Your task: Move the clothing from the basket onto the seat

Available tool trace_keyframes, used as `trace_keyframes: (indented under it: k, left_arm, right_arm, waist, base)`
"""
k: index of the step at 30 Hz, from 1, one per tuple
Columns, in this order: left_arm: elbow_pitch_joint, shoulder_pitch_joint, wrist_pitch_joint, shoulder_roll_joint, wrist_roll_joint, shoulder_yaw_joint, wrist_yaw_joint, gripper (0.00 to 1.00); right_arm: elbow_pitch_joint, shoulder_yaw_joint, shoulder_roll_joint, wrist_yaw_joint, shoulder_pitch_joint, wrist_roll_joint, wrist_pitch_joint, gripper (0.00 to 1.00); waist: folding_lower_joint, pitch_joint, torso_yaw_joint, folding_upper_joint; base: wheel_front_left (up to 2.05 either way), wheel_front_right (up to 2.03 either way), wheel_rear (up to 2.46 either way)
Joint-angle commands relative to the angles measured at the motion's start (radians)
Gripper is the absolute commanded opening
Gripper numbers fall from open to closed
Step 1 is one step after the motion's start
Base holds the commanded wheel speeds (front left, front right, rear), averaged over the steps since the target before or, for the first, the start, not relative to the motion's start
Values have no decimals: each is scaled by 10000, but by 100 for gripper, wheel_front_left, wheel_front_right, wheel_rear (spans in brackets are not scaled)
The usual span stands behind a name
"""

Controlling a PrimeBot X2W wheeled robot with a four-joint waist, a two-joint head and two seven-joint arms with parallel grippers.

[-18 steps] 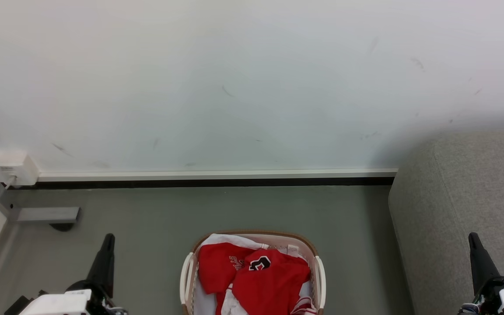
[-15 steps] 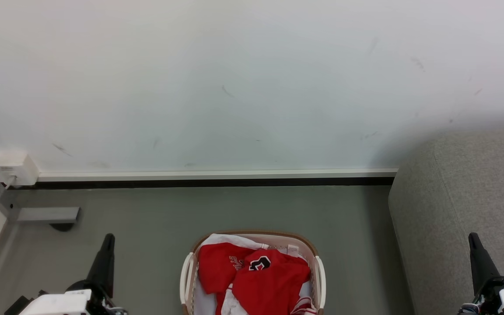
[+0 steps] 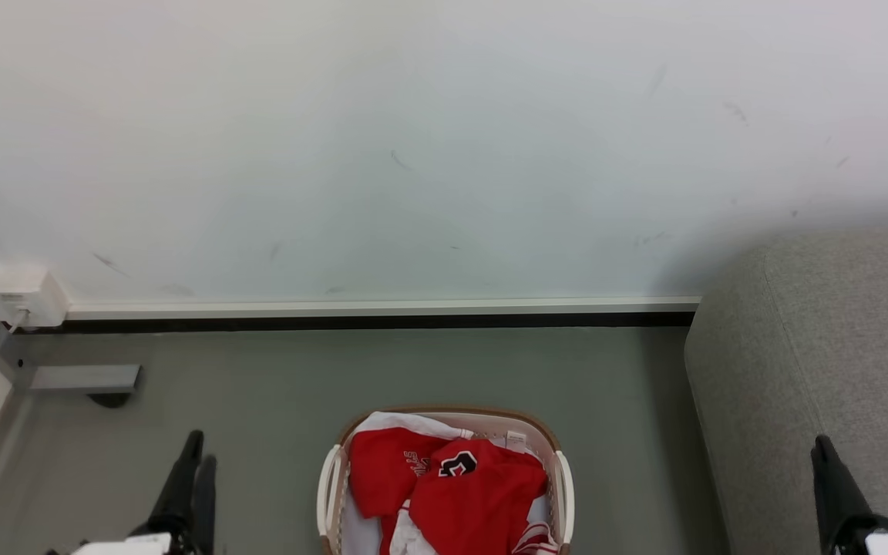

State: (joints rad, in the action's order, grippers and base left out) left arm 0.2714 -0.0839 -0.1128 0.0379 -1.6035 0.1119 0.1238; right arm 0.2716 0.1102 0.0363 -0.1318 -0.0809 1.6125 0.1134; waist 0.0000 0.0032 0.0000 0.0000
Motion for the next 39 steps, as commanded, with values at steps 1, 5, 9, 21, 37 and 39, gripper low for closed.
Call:
trace_keyframes:
  k: [1,5,9,21,37,39]
  left_arm:
    - [64,58,14,-19,7,-12,-7,100]
    - [75,72,227,-9,138,-120,-3,100]
    - [100,71,431,0,419,-158,-38,100]
    - [-98,114,980,27,2079,-464,-452,100]
    - [-349,213,1572,59,5298,-1080,-911,100]
    - [-347,227,1655,63,5706,-1148,-975,100]
  right_arm:
    - [59,-16,-28,0,63,-3,-10,100]
    - [19,-132,5,1,75,-284,-225,100]
    - [-32,-161,7,1,78,-958,-427,100]
    - [-577,-427,25,3,173,-3897,-979,100]
    - [-705,-834,59,6,372,-7165,-1574,100]
    - [-670,-857,64,6,376,-7518,-1647,100]
  waist:
    - [0,1,0,0]
    - [0,1,15,0]
    - [0,1,25,0]
    - [0,7,47,0]
    - [0,19,87,0]
    - [0,19,90,0]
  base:
    - [0,0,0]
    - [0,0,0]
    - [0,0,0]
    - [0,0,0]
    - [0,0,0]
    - [0,0,0]
